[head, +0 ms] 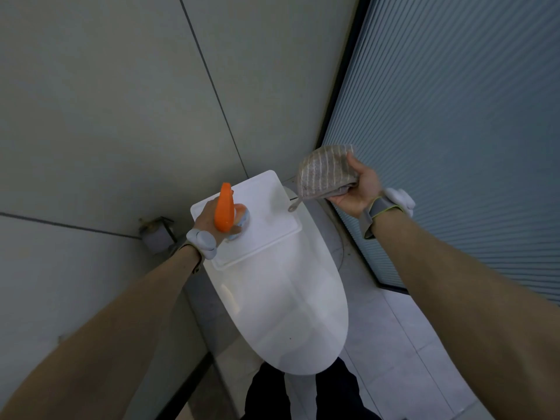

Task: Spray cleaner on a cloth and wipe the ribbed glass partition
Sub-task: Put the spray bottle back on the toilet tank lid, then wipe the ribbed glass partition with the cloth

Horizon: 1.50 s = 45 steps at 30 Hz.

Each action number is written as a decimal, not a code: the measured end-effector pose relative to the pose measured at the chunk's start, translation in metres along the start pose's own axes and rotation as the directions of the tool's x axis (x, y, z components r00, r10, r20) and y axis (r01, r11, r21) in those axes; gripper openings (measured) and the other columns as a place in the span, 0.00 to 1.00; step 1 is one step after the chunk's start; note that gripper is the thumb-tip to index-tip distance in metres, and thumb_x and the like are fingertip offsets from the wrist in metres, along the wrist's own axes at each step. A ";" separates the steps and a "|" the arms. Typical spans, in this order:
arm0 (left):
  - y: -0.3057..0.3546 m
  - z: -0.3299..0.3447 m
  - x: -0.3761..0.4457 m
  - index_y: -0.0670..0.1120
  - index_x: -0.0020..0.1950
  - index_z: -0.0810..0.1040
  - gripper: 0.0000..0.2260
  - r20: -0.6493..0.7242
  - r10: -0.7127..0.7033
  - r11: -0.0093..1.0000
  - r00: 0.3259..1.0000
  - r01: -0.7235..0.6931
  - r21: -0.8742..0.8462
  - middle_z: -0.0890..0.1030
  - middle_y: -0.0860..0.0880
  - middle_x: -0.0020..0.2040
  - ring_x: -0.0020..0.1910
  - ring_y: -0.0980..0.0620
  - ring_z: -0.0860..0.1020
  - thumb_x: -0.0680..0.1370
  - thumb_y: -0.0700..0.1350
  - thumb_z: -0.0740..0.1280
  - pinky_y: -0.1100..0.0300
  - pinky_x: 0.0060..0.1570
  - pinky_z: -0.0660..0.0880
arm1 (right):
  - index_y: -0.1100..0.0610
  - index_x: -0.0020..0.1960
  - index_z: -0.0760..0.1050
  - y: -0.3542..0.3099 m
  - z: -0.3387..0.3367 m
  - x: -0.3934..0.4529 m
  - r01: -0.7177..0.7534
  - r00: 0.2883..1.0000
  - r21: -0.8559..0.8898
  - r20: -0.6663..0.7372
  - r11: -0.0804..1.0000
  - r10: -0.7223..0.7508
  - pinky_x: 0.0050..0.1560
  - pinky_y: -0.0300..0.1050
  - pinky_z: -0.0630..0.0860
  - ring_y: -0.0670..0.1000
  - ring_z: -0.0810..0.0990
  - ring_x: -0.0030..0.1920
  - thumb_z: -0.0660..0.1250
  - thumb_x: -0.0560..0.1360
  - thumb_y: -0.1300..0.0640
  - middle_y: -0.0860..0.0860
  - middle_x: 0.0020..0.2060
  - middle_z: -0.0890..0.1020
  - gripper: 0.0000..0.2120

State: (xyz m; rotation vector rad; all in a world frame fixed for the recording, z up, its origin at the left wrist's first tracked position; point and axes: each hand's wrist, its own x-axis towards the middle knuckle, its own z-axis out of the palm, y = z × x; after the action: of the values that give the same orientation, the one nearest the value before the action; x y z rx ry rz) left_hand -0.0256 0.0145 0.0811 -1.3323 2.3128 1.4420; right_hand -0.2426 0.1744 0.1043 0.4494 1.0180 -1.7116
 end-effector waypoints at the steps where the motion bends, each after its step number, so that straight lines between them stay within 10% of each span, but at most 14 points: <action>1: -0.007 -0.005 -0.003 0.39 0.69 0.64 0.28 0.021 0.016 0.997 1.000 -0.014 -0.082 0.74 0.43 0.59 0.56 0.49 0.75 0.71 0.36 0.70 0.61 0.57 0.73 | 0.64 0.60 0.72 -0.002 0.002 -0.005 0.001 1.000 0.003 0.002 1.000 -0.001 0.66 0.56 0.67 0.59 0.69 0.68 0.56 0.80 0.49 0.59 0.65 0.73 0.19; 10: -0.019 -0.044 0.000 0.40 0.72 0.61 0.27 -0.151 -0.200 0.939 0.968 0.233 0.253 0.69 0.37 0.69 0.67 0.37 0.69 0.74 0.35 0.64 0.48 0.65 0.67 | 0.64 0.66 0.67 -0.029 0.043 -0.060 0.089 0.996 0.048 0.022 0.995 -0.090 0.63 0.57 0.69 0.60 0.73 0.63 0.56 0.80 0.51 0.60 0.59 0.76 0.21; 15: 0.016 -0.079 -0.011 0.39 0.69 0.66 0.24 -0.315 -0.080 0.974 0.946 0.142 0.179 0.71 0.37 0.68 0.64 0.37 0.71 0.73 0.34 0.63 0.50 0.64 0.67 | 0.62 0.70 0.65 -0.056 0.060 -0.094 0.127 0.988 0.161 0.069 0.979 -0.140 0.64 0.56 0.69 0.61 0.68 0.69 0.51 0.79 0.41 0.60 0.67 0.71 0.29; 28: 0.216 -0.084 -0.060 0.41 0.62 0.74 0.15 -0.258 0.332 0.940 0.907 -0.296 0.169 0.79 0.43 0.61 0.58 0.44 0.77 0.75 0.39 0.63 0.58 0.59 0.71 | 0.60 0.41 0.73 -0.126 0.079 -0.198 0.339 0.874 0.538 0.125 0.772 -0.470 0.31 0.51 0.79 0.57 0.81 0.28 0.47 0.81 0.53 0.59 0.28 0.81 0.20; 33: 0.262 -0.068 -0.070 0.42 0.62 0.74 0.14 -0.178 0.428 0.899 0.886 -0.396 0.188 0.78 0.45 0.62 0.58 0.46 0.77 0.76 0.40 0.62 0.61 0.57 0.70 | 0.61 0.51 0.76 -0.147 0.072 -0.224 0.393 0.818 0.610 0.111 0.689 -0.565 0.48 0.59 0.74 0.63 0.80 0.46 0.49 0.80 0.52 0.62 0.43 0.83 0.20; 37: 0.298 -0.061 -0.074 0.42 0.63 0.74 0.14 -0.152 0.479 0.873 0.864 -0.452 0.183 0.78 0.45 0.62 0.57 0.46 0.77 0.77 0.41 0.62 0.61 0.55 0.70 | 0.55 0.36 0.68 -0.170 0.071 -0.248 0.362 0.752 0.706 0.164 0.609 -0.638 0.45 0.50 0.72 0.51 0.75 0.29 0.53 0.76 0.55 0.53 0.27 0.77 0.12; 42: 0.318 -0.066 -0.068 0.41 0.62 0.74 0.14 -0.170 0.502 0.860 0.848 -0.469 0.200 0.78 0.44 0.61 0.56 0.45 0.78 0.77 0.39 0.62 0.61 0.54 0.70 | 0.60 0.45 0.75 -0.191 0.089 -0.262 0.355 0.705 0.721 0.212 0.596 -0.676 0.44 0.56 0.75 0.59 0.81 0.38 0.48 0.80 0.56 0.60 0.38 0.82 0.18; 45: 0.329 -0.072 -0.063 0.40 0.63 0.73 0.14 -0.190 0.498 0.863 0.846 -0.462 0.202 0.78 0.44 0.62 0.57 0.45 0.78 0.77 0.39 0.62 0.60 0.55 0.70 | 0.59 0.45 0.71 -0.204 0.104 -0.270 0.330 0.690 0.750 0.223 0.573 -0.689 0.63 0.48 0.68 0.57 0.76 0.46 0.53 0.76 0.60 0.56 0.44 0.77 0.09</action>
State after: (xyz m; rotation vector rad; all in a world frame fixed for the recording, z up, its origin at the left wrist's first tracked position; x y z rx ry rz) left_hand -0.1997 0.0516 0.3738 -0.9625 3.0110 1.2297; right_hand -0.3054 0.2681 0.4402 0.0898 0.0878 -2.5873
